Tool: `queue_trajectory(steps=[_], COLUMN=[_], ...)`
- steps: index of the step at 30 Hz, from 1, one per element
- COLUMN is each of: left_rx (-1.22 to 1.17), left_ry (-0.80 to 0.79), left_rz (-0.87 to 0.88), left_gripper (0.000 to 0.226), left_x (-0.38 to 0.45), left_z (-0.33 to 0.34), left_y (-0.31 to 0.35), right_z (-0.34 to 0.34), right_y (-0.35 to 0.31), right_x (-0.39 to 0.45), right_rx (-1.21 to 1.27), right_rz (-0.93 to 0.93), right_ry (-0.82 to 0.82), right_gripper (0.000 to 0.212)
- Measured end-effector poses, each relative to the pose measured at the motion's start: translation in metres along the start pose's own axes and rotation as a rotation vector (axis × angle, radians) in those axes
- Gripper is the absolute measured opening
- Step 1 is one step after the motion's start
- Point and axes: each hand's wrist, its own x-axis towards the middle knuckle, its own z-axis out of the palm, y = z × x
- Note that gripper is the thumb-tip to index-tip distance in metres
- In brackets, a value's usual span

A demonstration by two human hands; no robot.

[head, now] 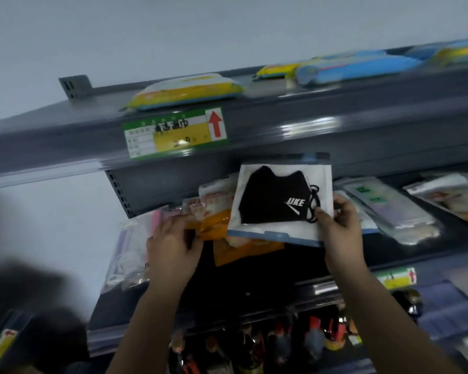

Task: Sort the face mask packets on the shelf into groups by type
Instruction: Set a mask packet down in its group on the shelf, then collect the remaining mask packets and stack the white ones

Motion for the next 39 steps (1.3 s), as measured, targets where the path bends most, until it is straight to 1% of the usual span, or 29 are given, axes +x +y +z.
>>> queue_trajectory(steps=[4, 6, 7, 9, 11, 16, 18, 21, 22, 24, 27, 28, 30, 34, 37, 39], left_rx=[0.125, 0.198, 0.231, 0.257, 0.287, 0.417, 0.510, 0.602, 0.643, 0.681, 0.606, 0.578, 0.594, 0.573, 0.589, 0.548], left_ry=[-0.115, -0.134, -0.119, -0.086, -0.125, -0.171, -0.213, -0.303, -0.313, -0.279, -0.275, -0.248, -0.199, -0.201, -0.211, -0.243], left_rz=[0.155, 0.221, 0.266, 0.331, 0.351, 0.415, 0.416, 0.368, 0.357, 0.325, 0.279, 0.266, 0.225, 0.182, 0.173, 0.163], left_gripper=[0.049, 0.050, 0.049, 0.045, 0.044, 0.058, 0.060, 0.066, 0.069, 0.071, 0.067, 0.064, 0.056, 0.050, 0.054, 0.057], left_x=[0.002, 0.001, 0.002, 0.005, 0.008, 0.022, 0.031, 0.039, 0.041, 0.043, 0.045, 0.045, 0.047, 0.049, 0.047, 0.044], left_z=[0.038, 0.057, 0.066, 0.083, 0.097, 0.123, 0.133, 0.143, 0.145, 0.147, 0.153, 0.154, 0.153, 0.154, 0.156, 0.153], left_y=[0.040, 0.058, 0.067, 0.082, 0.095, 0.120, 0.123, 0.125, 0.127, 0.130, 0.128, 0.128, 0.129, 0.131, 0.129, 0.133], right_z=[-0.037, -0.055, -0.064, -0.081, -0.096, -0.126, -0.135, -0.144, -0.145, -0.145, -0.139, -0.137, -0.130, -0.114, -0.102, -0.097], right_y=[-0.010, -0.013, -0.015, -0.020, -0.022, -0.020, -0.020, -0.017, -0.015, -0.011, -0.003, 0.001, 0.007, 0.022, 0.028, 0.025], right_x=[0.025, 0.038, 0.044, 0.055, 0.066, 0.091, 0.102, 0.117, 0.122, 0.129, 0.139, 0.142, 0.147, 0.158, 0.165, 0.166], right_rx=[-0.005, -0.045, -0.077, -0.138, -0.202, -0.295, -0.330, -0.391, -0.432, -0.490, -0.551, -0.569, -0.610, -0.707, -0.887, -1.023], right_rz=[-0.013, -0.025, -0.023, -0.010, 0.010, 0.089, 0.129, 0.167, 0.170, 0.167, 0.166, 0.159, 0.146, 0.146, 0.087, 0.014], right_ry=[0.090, 0.120, 0.126, 0.114, 0.091, 0.020, 0.010, -0.027, -0.046, -0.095, -0.154, -0.169, -0.201, -0.273, -0.357, -0.411], right_gripper=[0.027, 0.026, 0.025, 0.026, 0.028, 0.021, 0.024, 0.027, 0.026, 0.028, 0.033, 0.033, 0.033, 0.039, 0.038, 0.043])
